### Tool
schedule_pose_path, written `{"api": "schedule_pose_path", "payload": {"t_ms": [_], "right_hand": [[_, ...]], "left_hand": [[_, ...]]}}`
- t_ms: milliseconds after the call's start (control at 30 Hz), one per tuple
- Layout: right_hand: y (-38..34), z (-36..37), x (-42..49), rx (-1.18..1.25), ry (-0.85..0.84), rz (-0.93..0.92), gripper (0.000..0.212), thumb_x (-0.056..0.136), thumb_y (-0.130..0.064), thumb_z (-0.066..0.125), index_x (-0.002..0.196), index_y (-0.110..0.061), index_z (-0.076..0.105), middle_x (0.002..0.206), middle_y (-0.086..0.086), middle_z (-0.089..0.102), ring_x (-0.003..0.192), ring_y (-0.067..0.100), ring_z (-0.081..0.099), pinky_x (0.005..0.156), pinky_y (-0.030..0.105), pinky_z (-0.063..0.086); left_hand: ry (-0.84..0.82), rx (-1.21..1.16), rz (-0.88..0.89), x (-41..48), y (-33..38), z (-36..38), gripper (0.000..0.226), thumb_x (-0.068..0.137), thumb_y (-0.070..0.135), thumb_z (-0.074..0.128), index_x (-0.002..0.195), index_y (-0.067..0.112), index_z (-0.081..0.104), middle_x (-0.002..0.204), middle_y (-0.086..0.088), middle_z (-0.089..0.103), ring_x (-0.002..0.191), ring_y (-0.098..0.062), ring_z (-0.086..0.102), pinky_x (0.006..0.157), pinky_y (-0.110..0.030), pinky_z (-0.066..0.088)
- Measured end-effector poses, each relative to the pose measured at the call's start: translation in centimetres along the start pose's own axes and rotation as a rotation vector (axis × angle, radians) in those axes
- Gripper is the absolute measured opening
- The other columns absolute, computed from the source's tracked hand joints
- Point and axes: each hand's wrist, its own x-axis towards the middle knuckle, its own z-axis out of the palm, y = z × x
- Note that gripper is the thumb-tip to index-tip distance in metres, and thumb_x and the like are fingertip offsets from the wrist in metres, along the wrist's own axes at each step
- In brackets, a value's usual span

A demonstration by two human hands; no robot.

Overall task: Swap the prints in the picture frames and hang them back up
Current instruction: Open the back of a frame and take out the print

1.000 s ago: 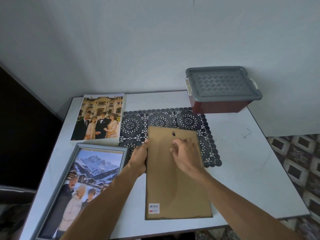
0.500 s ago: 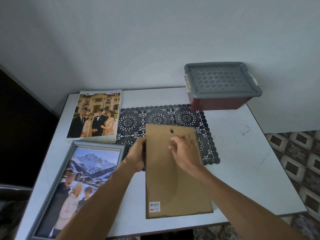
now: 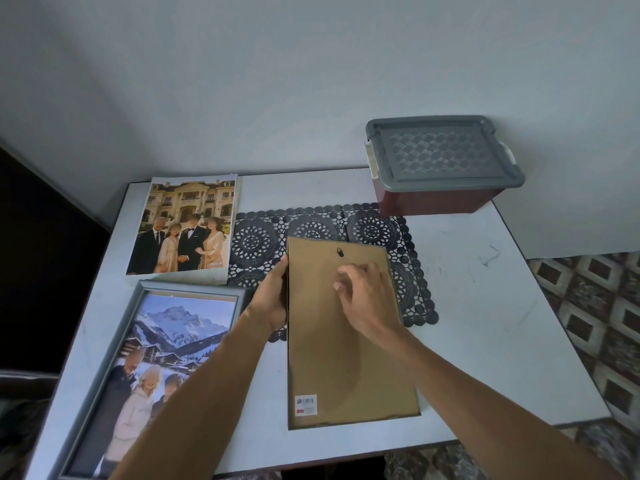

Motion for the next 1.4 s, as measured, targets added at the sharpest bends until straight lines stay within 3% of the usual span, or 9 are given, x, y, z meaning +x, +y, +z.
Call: {"api": "schedule_pose_path", "payload": {"t_ms": [133,300,467,667,800,900,1067,1200,1400], "right_hand": [[0.3,-0.1,0.4,-0.014,-0.034,0.029,0.032,0.097,-0.042,0.056,0.124,-0.027,0.058,0.123,0.006,0.051,0.116,0.027,0.047,0.096,0.038,0.042],[0.5,0.1,0.8,-0.018,-0.032,0.005,0.022,0.098,-0.036,0.056,0.117,-0.027,0.063,0.117,0.005,0.056,0.111,0.027,0.052,0.096,0.039,0.045],[-0.6,-0.3,3.1,-0.023,0.015,-0.096,0.021,0.1,-0.028,0.054,0.116,-0.023,0.066,0.116,0.006,0.057,0.11,0.026,0.051,0.097,0.041,0.046],[-1.3,-1.8,7.8,-0.123,-0.072,-0.194,0.032,0.104,-0.022,0.046,0.132,-0.014,0.058,0.122,0.014,0.059,0.11,0.03,0.057,0.095,0.044,0.051],[-1.6,-2.0,9.4,-0.161,-0.272,-0.226,0.028,0.103,-0.023,0.047,0.122,-0.009,0.063,0.113,0.012,0.067,0.099,0.028,0.067,0.092,0.046,0.054],[-1.3,-2.4,10.1,-0.125,-0.343,-0.213,0.028,0.103,-0.026,0.05,0.123,-0.015,0.067,0.117,0.01,0.07,0.105,0.028,0.067,0.096,0.046,0.052],[-0.6,-2.6,10.7,-0.076,-0.41,-0.232,0.021,0.102,-0.026,0.051,0.11,-0.024,0.07,0.105,-0.003,0.074,0.089,0.02,0.069,0.085,0.042,0.055],[-0.5,-2.4,10.9,-0.055,-0.436,-0.226,0.024,0.103,-0.022,0.047,0.092,-0.015,0.068,0.085,-0.008,0.064,0.073,0.018,0.064,0.071,0.034,0.051],[-0.5,-1.9,10.7,-0.017,-0.448,-0.157,0.035,0.105,-0.025,0.041,0.079,-0.008,0.057,0.081,0.009,0.064,0.077,0.026,0.062,0.075,0.04,0.051]], "left_hand": [[0.045,0.099,-0.004,0.5,0.1,-0.2,0.046,0.102,0.045,0.042,0.12,0.01,0.067,0.107,-0.011,0.073,0.095,-0.027,0.07,0.08,-0.039,0.057],[0.134,0.155,-0.024,0.6,1.0,-0.5,0.023,0.093,0.034,0.053,0.083,0.017,0.065,0.073,-0.001,0.057,0.062,-0.015,0.056,0.052,-0.026,0.05],[0.089,0.107,0.021,1.0,1.6,-0.1,0.054,0.097,0.053,0.045,0.122,0.011,0.069,0.115,-0.011,0.07,0.101,-0.026,0.066,0.079,-0.035,0.056],[0.08,0.165,-0.015,0.9,2.2,0.8,0.046,0.094,0.048,0.045,0.105,0.013,0.073,0.094,-0.006,0.072,0.077,-0.021,0.068,0.072,-0.032,0.053],[0.077,0.225,-0.072,1.2,2.6,0.4,0.04,0.086,0.047,0.044,0.098,0.016,0.066,0.073,-0.001,0.056,0.061,-0.017,0.053,0.059,-0.026,0.043],[0.07,0.237,-0.048,1.2,2.5,0.6,0.057,0.097,0.059,0.041,0.105,0.014,0.074,0.097,-0.004,0.075,0.084,-0.017,0.073,0.078,-0.034,0.055],[0.336,0.439,0.092,1.7,1.0,0.3,0.08,0.079,0.072,0.061,0.118,0.002,0.064,0.112,-0.009,0.069,0.101,-0.022,0.067,0.093,-0.042,0.055],[0.386,0.517,0.147,1.9,0.6,0.6,0.063,0.087,0.062,0.059,0.107,0.003,0.065,0.105,-0.01,0.066,0.095,-0.02,0.063,0.082,-0.034,0.054],[0.34,0.489,0.197,1.7,1.0,1.0,0.043,0.089,0.051,0.064,0.087,0.009,0.065,0.087,-0.004,0.067,0.075,-0.011,0.065,0.058,-0.022,0.05]]}}
